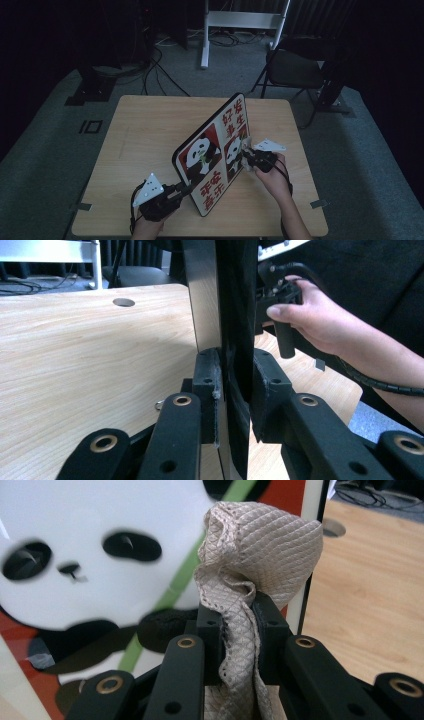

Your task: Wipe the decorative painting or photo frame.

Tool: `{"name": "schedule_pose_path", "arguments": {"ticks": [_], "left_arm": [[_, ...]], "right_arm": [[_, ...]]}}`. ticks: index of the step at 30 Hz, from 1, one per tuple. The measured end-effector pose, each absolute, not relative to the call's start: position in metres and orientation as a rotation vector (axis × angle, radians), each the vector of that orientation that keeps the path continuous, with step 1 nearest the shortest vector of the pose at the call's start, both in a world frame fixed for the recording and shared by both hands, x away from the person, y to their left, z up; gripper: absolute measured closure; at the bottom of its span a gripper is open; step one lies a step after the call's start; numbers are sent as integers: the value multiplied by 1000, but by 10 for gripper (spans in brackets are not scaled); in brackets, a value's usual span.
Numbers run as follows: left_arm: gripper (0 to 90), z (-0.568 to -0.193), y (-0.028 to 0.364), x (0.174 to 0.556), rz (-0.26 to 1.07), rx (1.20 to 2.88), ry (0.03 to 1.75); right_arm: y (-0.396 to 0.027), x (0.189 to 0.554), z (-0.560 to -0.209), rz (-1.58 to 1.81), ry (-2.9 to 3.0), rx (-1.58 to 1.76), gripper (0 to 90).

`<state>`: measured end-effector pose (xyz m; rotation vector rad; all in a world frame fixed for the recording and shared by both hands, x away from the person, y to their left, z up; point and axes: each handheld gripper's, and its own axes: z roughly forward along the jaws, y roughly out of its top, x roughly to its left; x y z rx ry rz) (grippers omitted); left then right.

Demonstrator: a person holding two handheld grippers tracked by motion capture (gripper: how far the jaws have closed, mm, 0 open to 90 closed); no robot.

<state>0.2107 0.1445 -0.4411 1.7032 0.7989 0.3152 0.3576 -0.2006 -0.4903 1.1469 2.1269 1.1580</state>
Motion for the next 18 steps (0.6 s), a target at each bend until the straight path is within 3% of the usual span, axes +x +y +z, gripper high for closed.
{"name": "schedule_pose_path", "arguments": {"ticks": [18], "left_arm": [[767,-441,144,210,312,1701,799]], "right_arm": [[-207,354,-522,1078,2186,1218,775]]}}
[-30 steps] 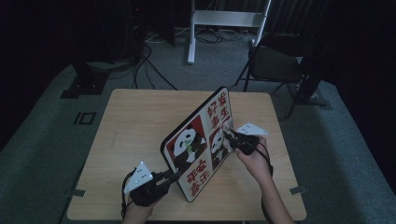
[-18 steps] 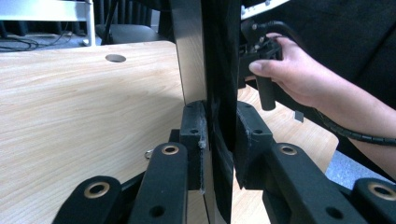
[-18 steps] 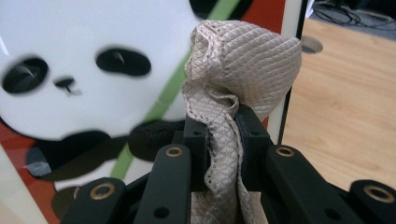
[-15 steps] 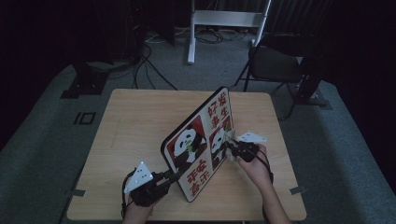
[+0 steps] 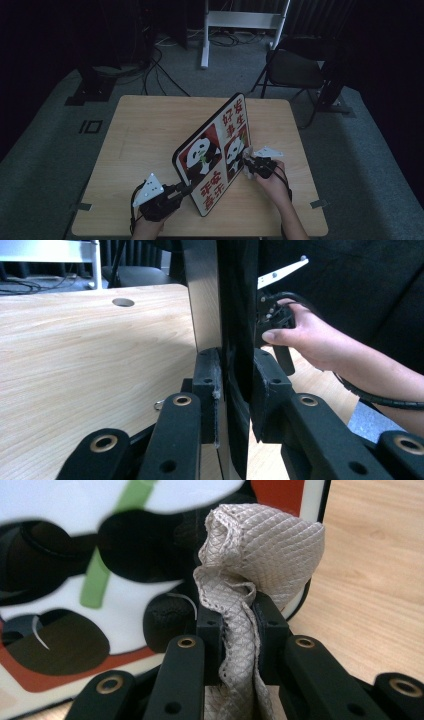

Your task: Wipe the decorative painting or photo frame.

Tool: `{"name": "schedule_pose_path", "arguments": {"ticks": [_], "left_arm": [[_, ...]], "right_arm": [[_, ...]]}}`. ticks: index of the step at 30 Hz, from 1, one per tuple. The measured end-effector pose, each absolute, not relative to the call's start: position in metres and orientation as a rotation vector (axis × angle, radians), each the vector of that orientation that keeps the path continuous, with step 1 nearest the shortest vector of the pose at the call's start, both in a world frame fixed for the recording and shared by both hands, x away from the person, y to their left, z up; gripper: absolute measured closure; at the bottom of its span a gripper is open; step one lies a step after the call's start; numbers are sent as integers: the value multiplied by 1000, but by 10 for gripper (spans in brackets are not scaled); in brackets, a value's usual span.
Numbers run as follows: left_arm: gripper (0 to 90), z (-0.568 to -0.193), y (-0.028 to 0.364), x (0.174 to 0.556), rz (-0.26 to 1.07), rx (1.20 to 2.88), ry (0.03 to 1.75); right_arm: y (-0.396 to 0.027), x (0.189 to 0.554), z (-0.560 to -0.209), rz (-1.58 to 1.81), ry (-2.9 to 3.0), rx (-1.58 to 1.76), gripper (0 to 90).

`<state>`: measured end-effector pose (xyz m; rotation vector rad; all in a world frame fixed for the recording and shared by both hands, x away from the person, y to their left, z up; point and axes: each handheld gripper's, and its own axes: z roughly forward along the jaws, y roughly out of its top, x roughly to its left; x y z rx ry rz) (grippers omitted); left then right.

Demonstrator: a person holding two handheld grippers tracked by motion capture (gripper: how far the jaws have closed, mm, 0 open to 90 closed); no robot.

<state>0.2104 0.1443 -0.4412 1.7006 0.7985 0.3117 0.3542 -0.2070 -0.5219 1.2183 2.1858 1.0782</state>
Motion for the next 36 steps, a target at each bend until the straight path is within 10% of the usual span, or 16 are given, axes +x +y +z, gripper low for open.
{"name": "schedule_pose_path", "arguments": {"ticks": [19,36], "left_arm": [[768,-442,145,211,311,1701,801],[771,-441,145,211,318,1703,808]], "right_arm": [[-210,350,-533,1024,2212,1263,777],[-215,348,-437,1271,2001,1102,778]]}}
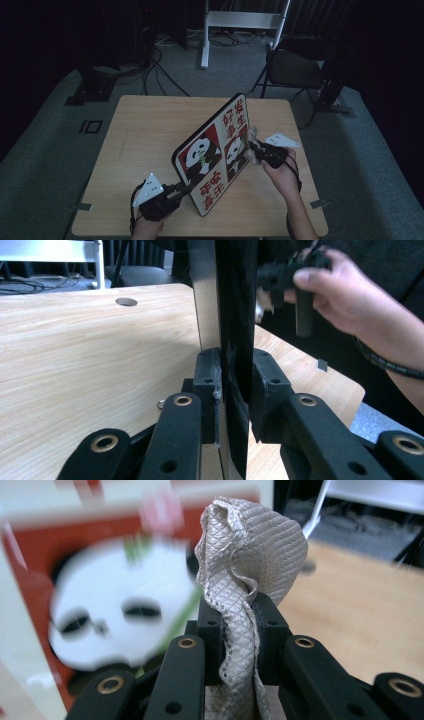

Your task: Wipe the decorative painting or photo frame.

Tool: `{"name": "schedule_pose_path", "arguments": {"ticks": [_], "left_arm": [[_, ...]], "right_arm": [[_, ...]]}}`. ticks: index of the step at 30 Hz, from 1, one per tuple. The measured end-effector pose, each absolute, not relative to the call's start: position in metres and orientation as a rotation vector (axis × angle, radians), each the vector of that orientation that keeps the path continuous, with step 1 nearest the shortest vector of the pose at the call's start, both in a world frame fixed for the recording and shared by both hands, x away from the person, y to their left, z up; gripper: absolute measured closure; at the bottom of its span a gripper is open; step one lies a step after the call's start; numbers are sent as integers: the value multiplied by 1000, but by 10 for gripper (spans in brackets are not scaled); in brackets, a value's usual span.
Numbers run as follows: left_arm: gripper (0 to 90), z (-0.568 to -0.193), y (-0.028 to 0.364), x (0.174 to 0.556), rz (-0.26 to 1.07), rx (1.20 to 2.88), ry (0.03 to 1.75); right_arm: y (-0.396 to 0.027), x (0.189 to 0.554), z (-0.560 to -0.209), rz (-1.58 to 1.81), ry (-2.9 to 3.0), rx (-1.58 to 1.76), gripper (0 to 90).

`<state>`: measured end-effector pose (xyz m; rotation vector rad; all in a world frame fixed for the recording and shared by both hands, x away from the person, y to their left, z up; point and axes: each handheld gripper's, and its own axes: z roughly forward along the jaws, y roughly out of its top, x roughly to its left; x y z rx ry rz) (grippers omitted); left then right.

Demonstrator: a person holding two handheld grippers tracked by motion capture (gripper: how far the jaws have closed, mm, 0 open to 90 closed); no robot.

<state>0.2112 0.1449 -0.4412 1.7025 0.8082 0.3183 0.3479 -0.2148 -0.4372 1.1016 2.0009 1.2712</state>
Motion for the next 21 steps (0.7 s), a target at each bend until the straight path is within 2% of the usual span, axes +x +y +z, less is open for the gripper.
{"name": "schedule_pose_path", "arguments": {"ticks": [10,21], "left_arm": [[772,-441,145,211,318,1703,807],[772,-441,145,212,316,1701,808]], "right_arm": [[-192,349,-373,1392,1918,956,777],[-164,352,-342,1469,1904,847,775]]}}
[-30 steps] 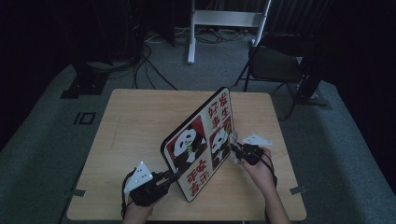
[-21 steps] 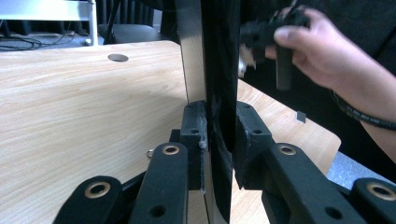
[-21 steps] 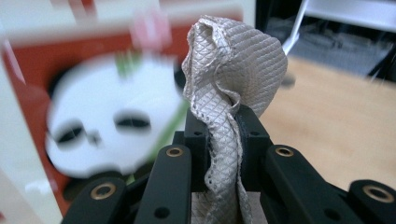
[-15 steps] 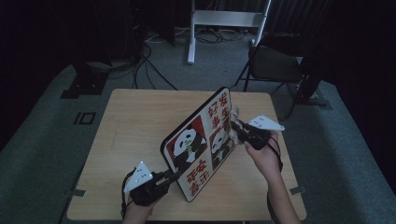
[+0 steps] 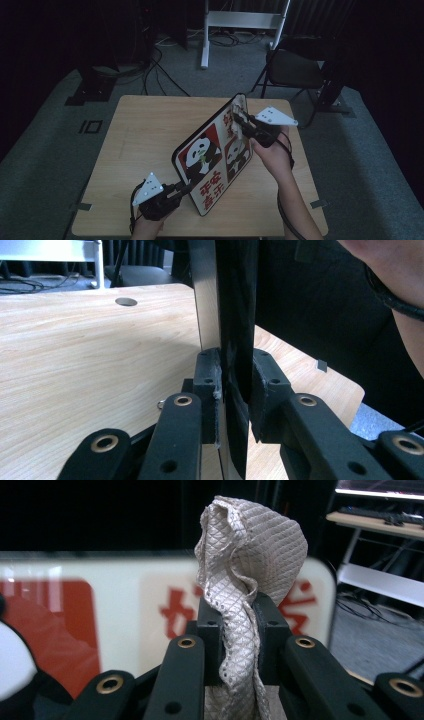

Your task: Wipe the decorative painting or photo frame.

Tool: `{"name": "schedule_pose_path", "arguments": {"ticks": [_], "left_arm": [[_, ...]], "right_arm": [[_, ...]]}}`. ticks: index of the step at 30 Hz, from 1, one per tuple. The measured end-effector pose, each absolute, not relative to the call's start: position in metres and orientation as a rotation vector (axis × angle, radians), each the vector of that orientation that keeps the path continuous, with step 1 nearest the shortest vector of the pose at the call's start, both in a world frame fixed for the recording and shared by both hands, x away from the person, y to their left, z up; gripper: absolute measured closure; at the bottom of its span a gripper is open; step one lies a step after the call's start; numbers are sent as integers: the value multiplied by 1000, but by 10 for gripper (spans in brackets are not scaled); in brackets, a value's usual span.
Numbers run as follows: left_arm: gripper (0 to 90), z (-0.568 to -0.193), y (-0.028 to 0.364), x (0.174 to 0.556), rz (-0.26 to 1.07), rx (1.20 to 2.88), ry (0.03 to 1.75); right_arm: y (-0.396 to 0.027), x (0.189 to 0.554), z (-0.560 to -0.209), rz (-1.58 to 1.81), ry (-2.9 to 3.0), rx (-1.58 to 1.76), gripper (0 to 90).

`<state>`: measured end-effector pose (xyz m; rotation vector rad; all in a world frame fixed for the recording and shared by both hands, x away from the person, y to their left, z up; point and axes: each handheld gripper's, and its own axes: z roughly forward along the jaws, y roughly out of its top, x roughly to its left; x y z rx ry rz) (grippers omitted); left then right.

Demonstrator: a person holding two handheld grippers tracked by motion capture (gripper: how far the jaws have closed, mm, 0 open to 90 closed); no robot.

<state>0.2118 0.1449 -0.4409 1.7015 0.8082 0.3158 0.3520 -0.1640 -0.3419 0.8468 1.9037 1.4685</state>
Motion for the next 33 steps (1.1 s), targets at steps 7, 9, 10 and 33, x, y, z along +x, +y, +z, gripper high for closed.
{"name": "schedule_pose_path", "arguments": {"ticks": [7,9,10,33], "left_arm": [[771,-441,146,213,302,1703,796],[768,-441,145,213,310,1707,795],[768,-441,145,213,310,1708,795],[767,-440,145,213,311,1712,795]], "right_arm": [[-153,357,-337,1448,1909,831,773],[-153,359,-339,1439,1918,834,773],[-153,359,-340,1435,1923,835,772],[-165,358,-383,1360,1980,900,774]]}}
